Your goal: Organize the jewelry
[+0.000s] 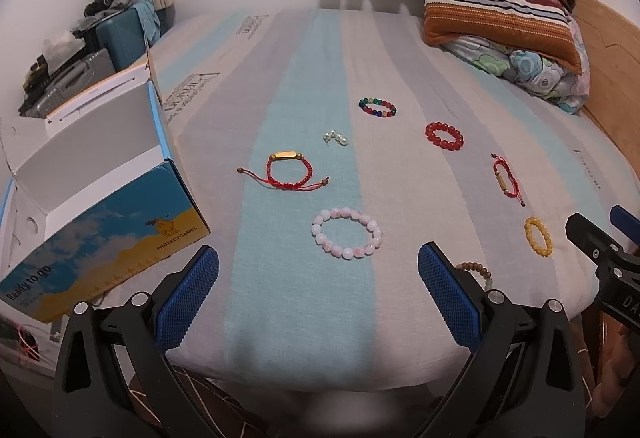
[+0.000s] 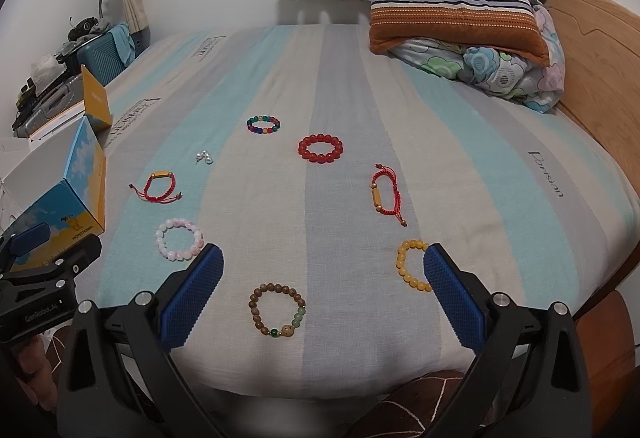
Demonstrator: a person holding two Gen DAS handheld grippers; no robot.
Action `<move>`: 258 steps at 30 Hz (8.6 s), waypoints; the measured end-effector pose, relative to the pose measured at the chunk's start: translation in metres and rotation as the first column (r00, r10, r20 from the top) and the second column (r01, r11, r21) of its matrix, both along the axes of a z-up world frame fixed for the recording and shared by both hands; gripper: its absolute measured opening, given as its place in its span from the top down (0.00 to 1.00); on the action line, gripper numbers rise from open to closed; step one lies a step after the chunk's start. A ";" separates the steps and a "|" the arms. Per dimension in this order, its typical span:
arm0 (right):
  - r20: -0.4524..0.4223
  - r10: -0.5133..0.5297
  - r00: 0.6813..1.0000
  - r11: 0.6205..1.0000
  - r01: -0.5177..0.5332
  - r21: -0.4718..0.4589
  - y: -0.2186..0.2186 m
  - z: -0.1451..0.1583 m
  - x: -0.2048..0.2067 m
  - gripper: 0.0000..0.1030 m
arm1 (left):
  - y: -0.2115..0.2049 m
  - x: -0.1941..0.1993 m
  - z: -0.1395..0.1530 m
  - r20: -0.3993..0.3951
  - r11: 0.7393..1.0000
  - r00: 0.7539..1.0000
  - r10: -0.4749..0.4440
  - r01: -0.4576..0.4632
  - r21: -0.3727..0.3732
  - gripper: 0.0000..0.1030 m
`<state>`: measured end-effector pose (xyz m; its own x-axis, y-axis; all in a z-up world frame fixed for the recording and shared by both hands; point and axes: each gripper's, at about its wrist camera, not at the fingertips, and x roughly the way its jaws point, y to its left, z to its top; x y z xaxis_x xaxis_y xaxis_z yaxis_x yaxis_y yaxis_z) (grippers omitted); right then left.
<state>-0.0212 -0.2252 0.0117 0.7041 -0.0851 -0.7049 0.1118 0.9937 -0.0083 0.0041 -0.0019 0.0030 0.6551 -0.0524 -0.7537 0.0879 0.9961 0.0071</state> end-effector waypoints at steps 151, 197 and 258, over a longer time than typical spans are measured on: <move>-0.237 0.023 0.971 0.996 -0.002 0.091 -0.140 -0.106 0.075 0.91 | -0.128 0.041 -0.099 -0.202 0.952 0.931 -0.305 0.306 -0.024 1.00; -0.218 0.036 0.975 0.993 -0.009 0.122 -0.131 -0.096 0.061 0.91 | -0.109 0.015 -0.130 -0.179 0.939 0.926 -0.332 0.342 0.026 0.53; -0.097 0.125 0.987 0.988 -0.115 0.105 -0.046 0.026 0.062 0.91 | -0.010 0.029 0.016 -0.113 0.988 0.984 -0.140 0.131 -0.083 0.93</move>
<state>0.0407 -0.2708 0.0372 0.6279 0.0694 -0.7752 -0.0043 0.9963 0.0857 0.0336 -0.0117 0.0195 0.5448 -0.1937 -0.8159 0.2176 0.9723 -0.0855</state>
